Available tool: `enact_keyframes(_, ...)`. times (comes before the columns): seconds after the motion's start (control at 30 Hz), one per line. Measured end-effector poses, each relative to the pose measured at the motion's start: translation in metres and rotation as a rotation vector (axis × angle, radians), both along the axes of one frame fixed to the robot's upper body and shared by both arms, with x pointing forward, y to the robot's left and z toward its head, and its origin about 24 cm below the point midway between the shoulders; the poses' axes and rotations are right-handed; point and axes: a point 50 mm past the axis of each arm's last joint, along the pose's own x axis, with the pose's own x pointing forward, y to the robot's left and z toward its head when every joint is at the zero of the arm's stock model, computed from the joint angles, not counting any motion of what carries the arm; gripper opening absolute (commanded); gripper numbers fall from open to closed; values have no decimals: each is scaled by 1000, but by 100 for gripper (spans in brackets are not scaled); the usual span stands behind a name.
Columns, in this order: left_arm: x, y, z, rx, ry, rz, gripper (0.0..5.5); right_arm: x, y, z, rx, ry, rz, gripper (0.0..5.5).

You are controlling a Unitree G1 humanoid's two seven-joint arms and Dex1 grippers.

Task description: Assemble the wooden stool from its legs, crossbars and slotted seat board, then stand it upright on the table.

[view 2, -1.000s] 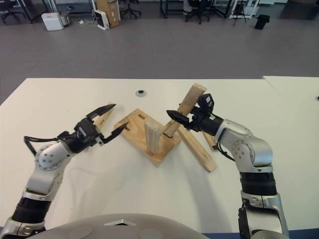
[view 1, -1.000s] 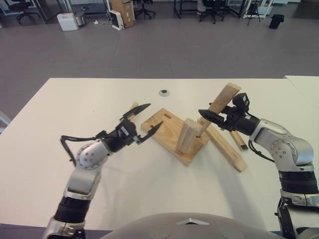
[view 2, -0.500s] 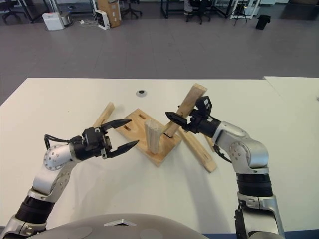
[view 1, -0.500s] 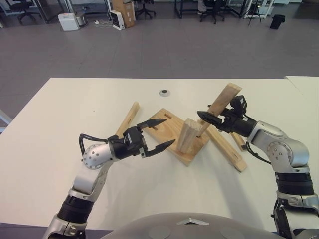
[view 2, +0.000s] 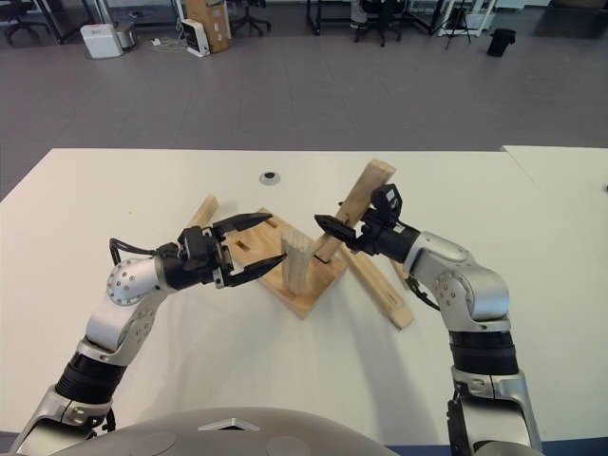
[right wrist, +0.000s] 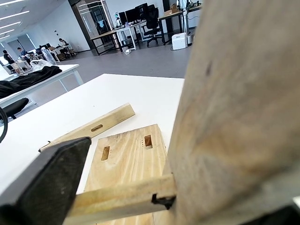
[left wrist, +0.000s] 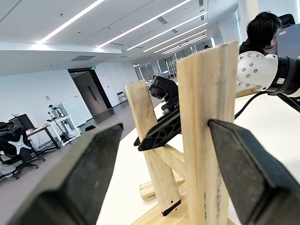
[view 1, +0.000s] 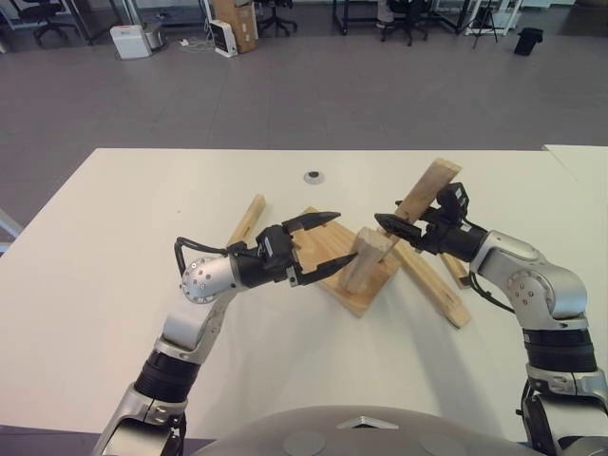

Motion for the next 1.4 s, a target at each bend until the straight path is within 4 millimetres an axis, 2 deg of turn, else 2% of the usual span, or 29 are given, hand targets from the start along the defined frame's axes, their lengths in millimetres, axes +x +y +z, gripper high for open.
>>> enact_keyframes(0.2,-6,-5,1,8,-35,-63,335,-11,-2,6,-50,11,42,413)
enact_keyframes(0.83,-6,-3,-2,1,-77,-79,335,-17,2,4,-33,3,37,413)
enact_keyframes(1.07,-1,-2,0,-2,-82,-50,335,-5,6,3,-14,3,40,413)
enact_keyframes(1.2,15,24,21,23,-95,42,335,2,0,9,29,-11,62,413)
enact_keyframes(1.27,15,23,27,-1,-87,57,335,6,-3,10,47,-4,69,413)
enact_keyframes(1.4,11,12,30,-41,-81,31,335,21,-16,36,107,-82,13,413)
